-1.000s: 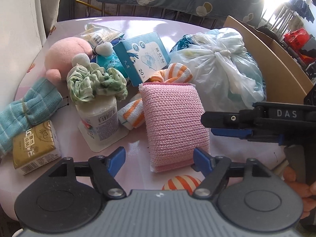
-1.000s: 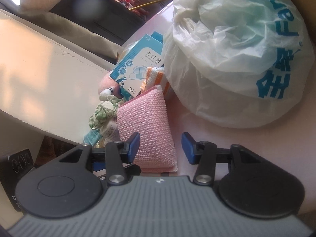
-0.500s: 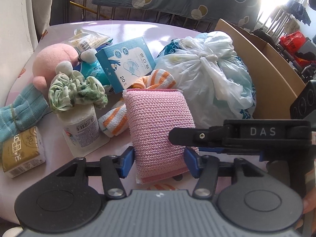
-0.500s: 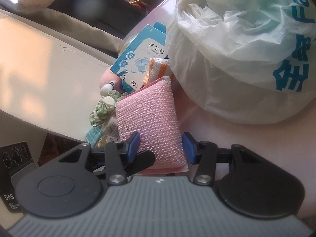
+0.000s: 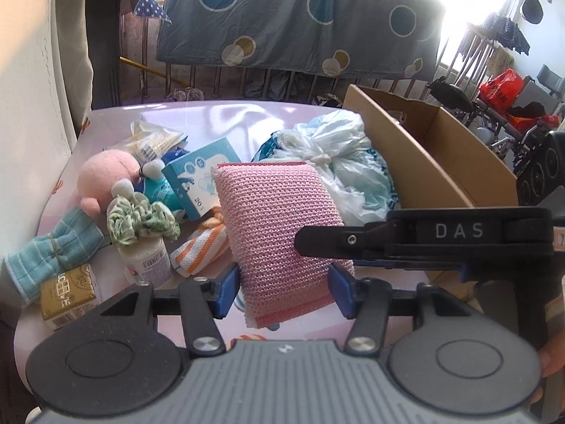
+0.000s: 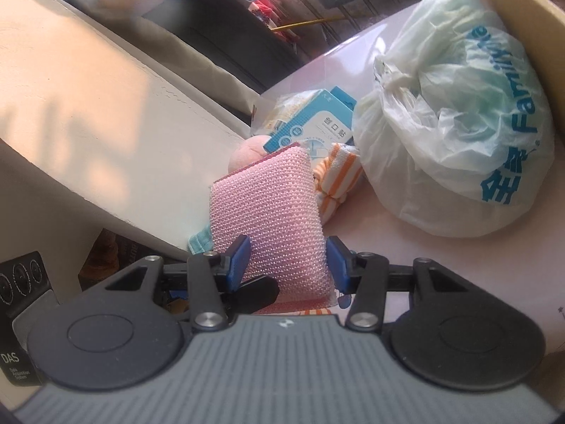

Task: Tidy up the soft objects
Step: 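Lift the pink pad with the right tool and carry it into the box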

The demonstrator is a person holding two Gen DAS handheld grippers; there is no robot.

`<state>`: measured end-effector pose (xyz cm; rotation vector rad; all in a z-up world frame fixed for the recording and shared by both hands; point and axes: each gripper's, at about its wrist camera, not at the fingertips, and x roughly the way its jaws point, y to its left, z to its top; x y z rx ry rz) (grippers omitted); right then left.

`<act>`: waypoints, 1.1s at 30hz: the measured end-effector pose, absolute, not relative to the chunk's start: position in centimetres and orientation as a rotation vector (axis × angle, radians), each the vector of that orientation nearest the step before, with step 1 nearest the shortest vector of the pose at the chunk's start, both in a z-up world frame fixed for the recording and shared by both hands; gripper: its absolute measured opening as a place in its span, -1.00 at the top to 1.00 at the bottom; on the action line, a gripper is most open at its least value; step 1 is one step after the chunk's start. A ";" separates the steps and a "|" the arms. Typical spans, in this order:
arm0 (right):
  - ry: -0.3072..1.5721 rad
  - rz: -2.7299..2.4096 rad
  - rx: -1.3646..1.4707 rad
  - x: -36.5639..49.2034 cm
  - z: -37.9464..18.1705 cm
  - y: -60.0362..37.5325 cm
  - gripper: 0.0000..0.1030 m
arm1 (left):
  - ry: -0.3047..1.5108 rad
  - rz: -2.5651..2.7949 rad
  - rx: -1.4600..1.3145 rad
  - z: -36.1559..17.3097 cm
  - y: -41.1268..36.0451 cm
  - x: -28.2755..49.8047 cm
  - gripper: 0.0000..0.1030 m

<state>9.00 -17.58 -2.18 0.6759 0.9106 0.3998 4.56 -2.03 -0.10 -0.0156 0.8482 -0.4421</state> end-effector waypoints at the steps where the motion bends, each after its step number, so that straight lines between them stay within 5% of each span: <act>1: 0.896 0.399 0.672 8.7 -1.4 -18.0 0.09 | 0.825 -0.455 -0.013 0.7 -2.5 4.4 -0.07; 17: 0.773 0.241 0.734 12.9 7.8 -37.5 0.07 | 0.715 -0.738 0.078 8.2 -20.5 13.5 -0.17; 30: 0.941 0.161 0.887 27.7 -2.3 -51.9 0.05 | 0.922 -0.694 0.211 0.9 -34.5 28.1 -0.17; 33: 0.988 0.147 0.902 30.5 -5.8 -52.8 0.05 | 0.952 -0.657 0.237 -0.5 -35.3 29.7 -0.30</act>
